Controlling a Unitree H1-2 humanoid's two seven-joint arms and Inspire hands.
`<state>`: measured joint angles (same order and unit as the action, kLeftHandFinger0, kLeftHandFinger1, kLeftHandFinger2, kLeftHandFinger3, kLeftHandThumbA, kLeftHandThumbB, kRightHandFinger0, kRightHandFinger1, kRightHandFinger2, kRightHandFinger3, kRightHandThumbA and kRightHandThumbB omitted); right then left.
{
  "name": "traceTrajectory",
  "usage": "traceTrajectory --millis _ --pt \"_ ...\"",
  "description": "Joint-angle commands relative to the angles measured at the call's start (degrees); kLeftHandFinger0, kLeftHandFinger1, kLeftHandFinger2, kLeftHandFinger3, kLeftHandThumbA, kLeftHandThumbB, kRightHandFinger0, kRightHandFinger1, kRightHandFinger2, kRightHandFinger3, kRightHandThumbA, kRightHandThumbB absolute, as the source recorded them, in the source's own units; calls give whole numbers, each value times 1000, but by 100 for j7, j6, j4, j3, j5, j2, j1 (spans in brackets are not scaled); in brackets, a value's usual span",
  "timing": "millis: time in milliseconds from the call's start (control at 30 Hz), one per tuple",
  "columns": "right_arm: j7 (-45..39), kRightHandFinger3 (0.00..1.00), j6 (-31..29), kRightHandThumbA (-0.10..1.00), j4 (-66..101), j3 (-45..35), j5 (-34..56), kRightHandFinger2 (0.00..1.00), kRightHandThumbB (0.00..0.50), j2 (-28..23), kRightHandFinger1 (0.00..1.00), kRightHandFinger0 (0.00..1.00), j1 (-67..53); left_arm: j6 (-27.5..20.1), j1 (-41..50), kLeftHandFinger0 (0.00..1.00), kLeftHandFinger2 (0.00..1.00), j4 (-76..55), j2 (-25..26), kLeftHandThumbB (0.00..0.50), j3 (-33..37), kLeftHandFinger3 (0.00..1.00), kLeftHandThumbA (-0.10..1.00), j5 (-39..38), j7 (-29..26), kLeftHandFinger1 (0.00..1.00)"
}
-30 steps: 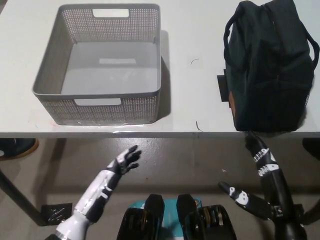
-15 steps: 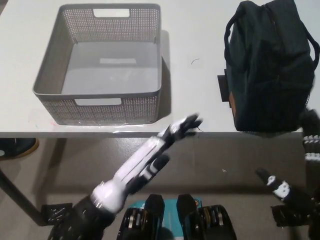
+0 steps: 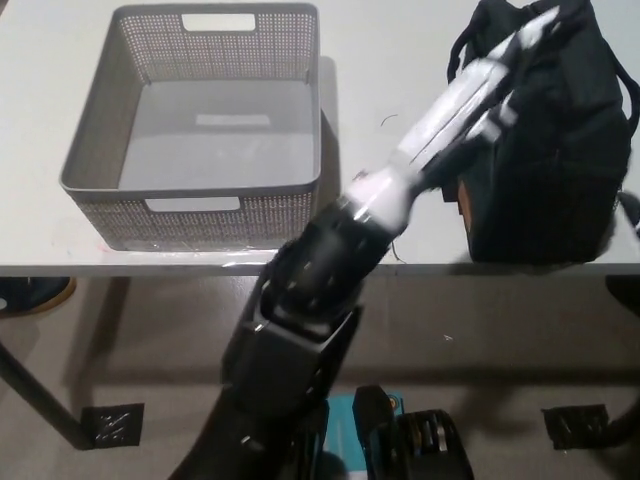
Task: Use both hands to pick up a lunch bag on the right hand side and place it into a container on the left hand side
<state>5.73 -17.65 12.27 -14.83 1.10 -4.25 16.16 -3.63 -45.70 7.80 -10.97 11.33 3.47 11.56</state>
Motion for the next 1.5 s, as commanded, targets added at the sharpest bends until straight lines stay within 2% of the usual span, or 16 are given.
traceTrajectory --millis 0,133,267,433,567,633,700,800,900,967,1033,1100,1133,1233,1400,1467 --pt "186 1000 425 1000 -294 -246 213 1000 140 -380 1000 1000 660 899 -785 1000 1000 288 -636 251 -686 1000 1000 -1094 -358 1000" --pt "93 1000 605 1000 -691 -430 643 1000 177 -742 1000 1000 1141 1188 -1247 1000 1000 762 -945 241 -1233 1000 1000 -1239 -726 1000" --pt "12 1000 713 1000 -995 -565 940 1000 224 -997 1000 1000 1485 1239 -1521 1000 1000 1071 -1080 284 -1602 1000 1000 -1684 -1049 1000" --pt "-14 1000 798 1000 -1074 -513 1020 1000 219 -1068 1000 1000 1704 1053 -1659 1000 1000 1186 -1080 362 -1816 1000 1000 -1593 -1123 1000" --pt "-78 1000 809 998 -1262 -453 1106 1000 221 -1046 1000 1000 1755 873 -1697 1000 1000 1292 -982 376 -1842 1000 1000 -1470 -1178 1000" --pt "-80 1000 827 1000 -1299 -441 1130 1000 215 -1034 1000 1000 1771 819 -1711 1000 1000 1359 -958 360 -1829 1000 1000 -1435 -1198 1000" --pt "-65 1000 833 1000 -1379 -405 1145 1000 208 -979 1000 1000 1808 600 -1758 1000 1000 1656 -893 306 -1782 1000 1000 -1352 -1196 1000" --pt "-117 1000 869 1000 -1465 -354 1248 1000 211 -943 1000 1000 1860 435 -1846 1000 1000 2086 -791 303 -1730 1000 1000 -1301 -1151 1000" --pt "-289 1000 930 1000 -1659 -268 1433 1000 173 -935 1000 1000 1987 139 -1944 1000 1000 2627 -618 306 -1661 1000 1000 -1110 -1219 1000" --pt "-452 1000 1164 1000 -1853 -270 1765 1000 194 -953 1000 1000 2105 -92 -2010 1000 1000 2969 -498 277 -1557 1000 1000 -934 -1260 1000" --pt "-682 1000 1338 1000 -2122 -335 2215 1000 197 -965 1000 1000 2246 -233 -2092 1000 1000 3318 -374 278 -1401 1000 1000 -730 -1295 1000" --pt "-785 1000 1352 1000 -2399 -361 2338 1000 203 -986 1000 1000 2391 -431 -2199 1000 1000 3685 -268 335 -1250 1000 1000 -574 -1343 1000" --pt "-828 1000 1321 1000 -2614 -367 2356 1000 233 -1001 1000 1000 2516 -523 -2287 1000 1000 3969 -181 429 -1135 1000 1000 -427 -1422 1000" --pt "-878 1000 1325 1000 -2766 -361 2425 1000 233 -988 1000 1000 2642 -671 -2434 1000 1000 4407 -59 498 -963 1000 1000 -250 -1615 1000" --pt "-925 1000 1290 1000 -2884 -364 2457 1000 222 -1003 1000 1000 2667 -1178 -2565 1000 1000 4943 21 495 -862 1000 1000 -226 -1719 1000" --pt "-901 1000 1326 1000 -2854 -358 2456 1000 227 -995 1000 1000 2648 -1190 -2533 1000 1000 4961 22 491 -869 1000 1000 -228 -1760 1000"
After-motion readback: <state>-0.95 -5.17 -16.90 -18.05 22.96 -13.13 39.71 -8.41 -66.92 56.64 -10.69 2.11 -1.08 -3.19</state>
